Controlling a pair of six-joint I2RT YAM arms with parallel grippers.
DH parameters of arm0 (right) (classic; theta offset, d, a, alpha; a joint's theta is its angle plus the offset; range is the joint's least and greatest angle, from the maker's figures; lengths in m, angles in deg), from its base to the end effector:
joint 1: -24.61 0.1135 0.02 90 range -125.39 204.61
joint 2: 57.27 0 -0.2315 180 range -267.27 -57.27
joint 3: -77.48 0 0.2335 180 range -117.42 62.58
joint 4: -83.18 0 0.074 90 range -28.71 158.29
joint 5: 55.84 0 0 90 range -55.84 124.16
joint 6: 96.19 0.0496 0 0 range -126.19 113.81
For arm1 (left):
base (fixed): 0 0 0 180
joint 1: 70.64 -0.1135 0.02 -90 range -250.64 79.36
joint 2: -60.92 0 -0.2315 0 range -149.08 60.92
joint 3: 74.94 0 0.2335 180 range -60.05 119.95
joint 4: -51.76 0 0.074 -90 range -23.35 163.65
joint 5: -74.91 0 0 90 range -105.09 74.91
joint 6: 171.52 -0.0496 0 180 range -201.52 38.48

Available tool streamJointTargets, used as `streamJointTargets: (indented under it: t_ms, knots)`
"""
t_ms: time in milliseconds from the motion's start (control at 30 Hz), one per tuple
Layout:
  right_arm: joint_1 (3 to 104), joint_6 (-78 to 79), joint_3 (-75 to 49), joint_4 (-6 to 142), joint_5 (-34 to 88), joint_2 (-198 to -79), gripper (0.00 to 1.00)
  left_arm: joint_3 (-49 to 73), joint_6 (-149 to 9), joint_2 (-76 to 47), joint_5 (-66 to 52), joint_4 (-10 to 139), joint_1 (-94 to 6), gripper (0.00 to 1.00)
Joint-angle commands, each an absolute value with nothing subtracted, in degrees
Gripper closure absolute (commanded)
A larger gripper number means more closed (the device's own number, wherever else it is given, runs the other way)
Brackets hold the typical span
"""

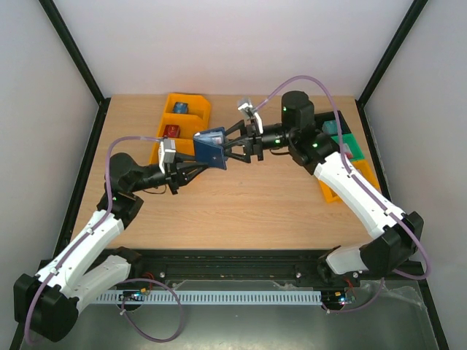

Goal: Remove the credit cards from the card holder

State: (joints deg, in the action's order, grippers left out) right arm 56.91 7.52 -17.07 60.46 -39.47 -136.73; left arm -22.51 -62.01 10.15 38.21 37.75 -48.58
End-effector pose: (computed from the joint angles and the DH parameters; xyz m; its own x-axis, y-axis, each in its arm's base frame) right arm 0.2200 0.1953 0.3902 -0.3352 -0.1329 -0.9327 -0.9006 -0.2454 0.3587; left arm 0.1767 -0.1145 0.3276 -0.0780 -0.1838 -0.9799 0.9695 0.2149 -0.1174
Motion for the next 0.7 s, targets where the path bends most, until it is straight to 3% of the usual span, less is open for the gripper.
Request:
streamJointTargets:
  t_ms: [0,133,267,300,367,400,467,567,667]
  knots:
    - [61.1,5.7,-19.2,59.8,-35.3,-136.0,0.42,-22.3,-63.3,10.2,39.2,34.9,-48.6,0.98]
    - [62.2,4.4,-20.7,59.2,-30.0,-137.1,0.55,-22.2,-64.9,10.6,40.2,36.4,-48.5,0.98]
    - [62.3,5.1,-21.6,58.7,-27.2,-137.6,0.94,-22.6,-63.7,11.0,38.7,36.2,-48.5,0.98]
    - [62.3,5.4,-21.6,58.7,-26.1,-137.4,0.98,-22.7,-63.3,11.1,37.4,36.0,-48.6,0.89]
    - [62.3,6.5,-21.4,58.9,-21.6,-136.9,0.98,-23.3,-63.0,11.3,31.1,36.3,-48.6,0.42]
    - [62.3,7.8,-21.2,59.1,-16.3,-136.6,0.98,-23.5,-63.0,11.3,26.8,36.9,-48.6,0.24]
    - [62.7,9.5,-21.2,58.1,-6.4,-136.4,0.98,-23.6,-64.0,11.3,17.0,38.0,-48.6,0.04]
    - [68.6,7.5,-24.4,51.5,15.2,-138.1,0.98,-23.2,-67.4,11.1,5.9,39.6,-48.7,0.00]
    - [74.3,10.0,-27.8,45.9,35.3,-141.6,0.98,-22.5,-71.8,10.9,3.8,41.9,-48.6,0.01]
